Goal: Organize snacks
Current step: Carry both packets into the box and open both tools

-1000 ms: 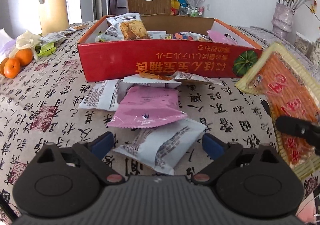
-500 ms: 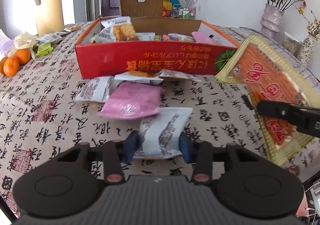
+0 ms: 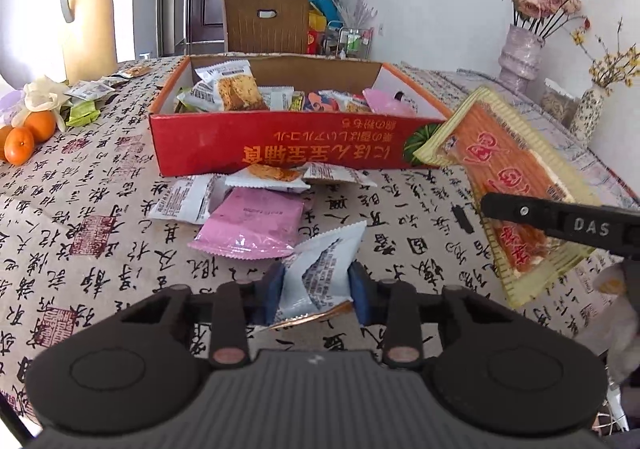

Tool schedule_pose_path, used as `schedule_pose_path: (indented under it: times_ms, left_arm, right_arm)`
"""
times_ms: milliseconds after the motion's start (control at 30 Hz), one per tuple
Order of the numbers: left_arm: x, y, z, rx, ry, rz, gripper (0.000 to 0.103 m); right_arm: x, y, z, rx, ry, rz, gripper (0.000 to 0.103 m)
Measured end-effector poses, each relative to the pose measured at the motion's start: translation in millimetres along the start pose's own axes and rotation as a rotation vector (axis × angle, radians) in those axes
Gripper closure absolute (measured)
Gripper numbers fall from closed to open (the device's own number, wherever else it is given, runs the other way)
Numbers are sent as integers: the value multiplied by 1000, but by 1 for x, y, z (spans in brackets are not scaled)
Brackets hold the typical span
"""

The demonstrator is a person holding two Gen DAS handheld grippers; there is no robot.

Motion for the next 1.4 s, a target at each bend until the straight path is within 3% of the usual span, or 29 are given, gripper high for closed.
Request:
schedule_pose_path:
  times_ms: [367,733,1033,1400]
  left_arm:
    - [-5,11,-19,-87,-47,12,67]
    - [1,70,-20,-208,-27,-3,67]
    - [-2,127,8,-240,-20,-16,67]
    - [6,186,57,-234,40,-56,67]
  right_arm:
    - [7,7,-2,-16,-3,-15,83]
    - [15,41,10,-78,5,-44,83]
    - [9,88,39,-145,19,-25,83]
    - [-7,143,99,-153,6,-40,83]
Point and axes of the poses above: each gripper's, at about its wrist camera, not at the fingertips, and z roughly the way its jaws point, x to its left, y to its top, the point moved 7 cm from there along z, roughly the way its jaws point, and after that the axes turned 8 degrees about y, right-handed, at the moved point
